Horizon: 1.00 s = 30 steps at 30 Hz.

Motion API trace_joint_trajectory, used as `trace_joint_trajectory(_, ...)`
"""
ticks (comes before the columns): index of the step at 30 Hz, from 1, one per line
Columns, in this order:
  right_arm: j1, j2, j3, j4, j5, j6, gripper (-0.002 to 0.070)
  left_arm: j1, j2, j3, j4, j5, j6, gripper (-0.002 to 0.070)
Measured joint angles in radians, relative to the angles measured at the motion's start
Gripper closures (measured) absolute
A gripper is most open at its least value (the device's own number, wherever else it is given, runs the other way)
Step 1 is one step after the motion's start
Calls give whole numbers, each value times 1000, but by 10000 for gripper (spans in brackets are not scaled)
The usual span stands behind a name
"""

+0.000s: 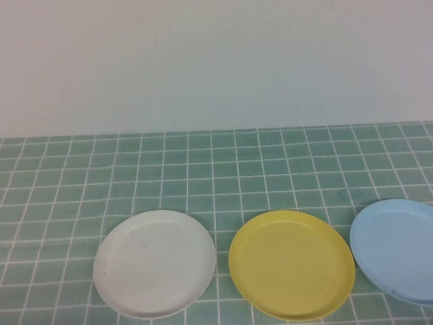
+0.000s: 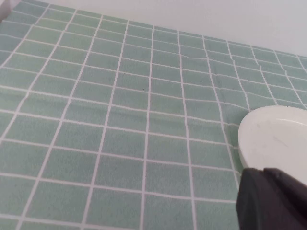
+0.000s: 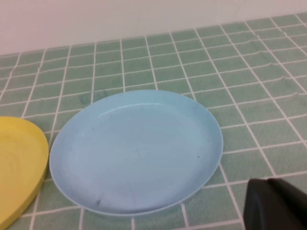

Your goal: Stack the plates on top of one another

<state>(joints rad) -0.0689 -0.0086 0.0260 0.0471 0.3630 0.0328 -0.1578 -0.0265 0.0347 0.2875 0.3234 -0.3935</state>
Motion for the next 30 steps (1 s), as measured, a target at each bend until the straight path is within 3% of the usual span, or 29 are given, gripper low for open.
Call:
trace_joint_trajectory(22,0,0,0,0,0,0,678,0,0,0,-2,0,-2,676)
trace_joint_trajectory(30,0,0,0,0,0,0,678,0,0,0,-287,-80,-252,675)
